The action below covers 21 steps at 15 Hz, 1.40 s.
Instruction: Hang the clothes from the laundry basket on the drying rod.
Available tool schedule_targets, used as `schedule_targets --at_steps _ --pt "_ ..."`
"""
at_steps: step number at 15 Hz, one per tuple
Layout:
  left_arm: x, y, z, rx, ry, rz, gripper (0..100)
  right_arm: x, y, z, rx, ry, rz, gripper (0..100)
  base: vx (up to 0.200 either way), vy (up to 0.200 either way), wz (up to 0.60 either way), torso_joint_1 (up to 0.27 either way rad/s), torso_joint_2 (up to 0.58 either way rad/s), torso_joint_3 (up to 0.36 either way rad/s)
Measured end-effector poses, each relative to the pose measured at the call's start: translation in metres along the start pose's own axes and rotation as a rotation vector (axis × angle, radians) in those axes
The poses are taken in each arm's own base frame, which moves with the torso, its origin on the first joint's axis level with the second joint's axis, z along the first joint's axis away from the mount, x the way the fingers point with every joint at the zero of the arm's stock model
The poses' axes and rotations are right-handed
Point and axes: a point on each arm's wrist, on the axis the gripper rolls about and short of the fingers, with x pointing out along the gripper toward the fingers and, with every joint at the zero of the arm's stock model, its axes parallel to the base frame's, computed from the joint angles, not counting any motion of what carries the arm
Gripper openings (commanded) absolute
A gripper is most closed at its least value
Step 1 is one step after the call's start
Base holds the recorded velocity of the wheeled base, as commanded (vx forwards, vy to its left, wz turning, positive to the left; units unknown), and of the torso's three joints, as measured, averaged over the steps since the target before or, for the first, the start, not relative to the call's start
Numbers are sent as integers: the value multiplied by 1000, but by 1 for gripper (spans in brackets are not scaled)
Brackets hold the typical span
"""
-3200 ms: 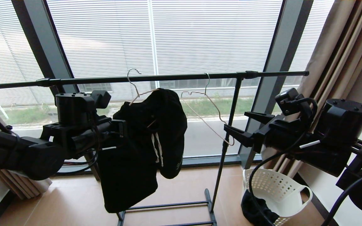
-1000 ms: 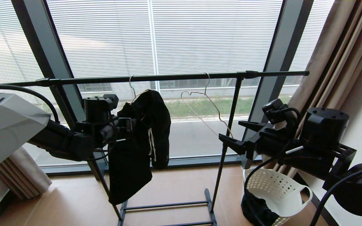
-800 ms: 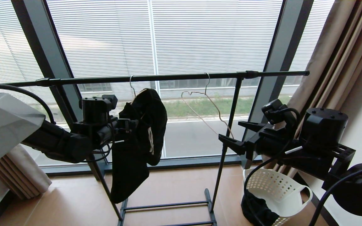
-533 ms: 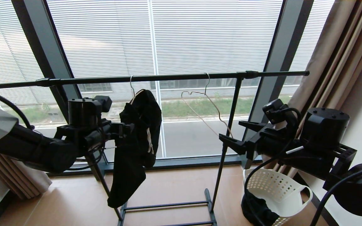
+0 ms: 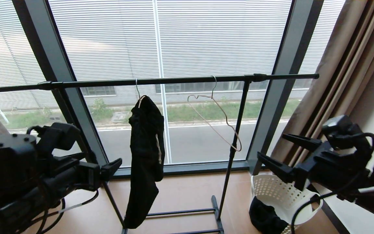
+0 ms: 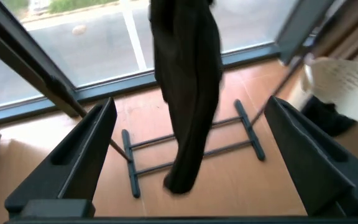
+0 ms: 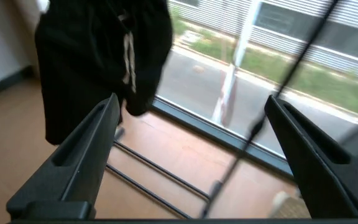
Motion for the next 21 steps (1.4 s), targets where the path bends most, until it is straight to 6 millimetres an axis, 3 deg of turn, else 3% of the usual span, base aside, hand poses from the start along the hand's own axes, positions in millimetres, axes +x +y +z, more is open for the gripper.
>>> schedule_targets --at_steps 2,5,11,15,19,21 --pt "-33 1 -16 7 -24 -21 100 -37 5 -11 -45 19 -77 100 0 0 0 0 0 0" --pt "-68 2 -46 22 -34 -51 100 -85 13 -35 -96 98 -153 100 0 0 0 0 0 0" --pt "-104 7 -79 21 -23 -71 100 -168 26 -80 -99 268 -169 100 0 0 0 0 0 0" --pt "-127 12 -98 85 -2 -67 100 -196 30 -97 -73 161 -339 100 0 0 0 0 0 0" --pt "-150 19 -121 149 -19 18 100 -207 37 -102 -46 55 -601 100 0 0 0 0 0 0" --pt "-159 21 -129 132 -55 104 100 -210 40 -103 -49 7 -642 100 0 0 0 0 0 0"
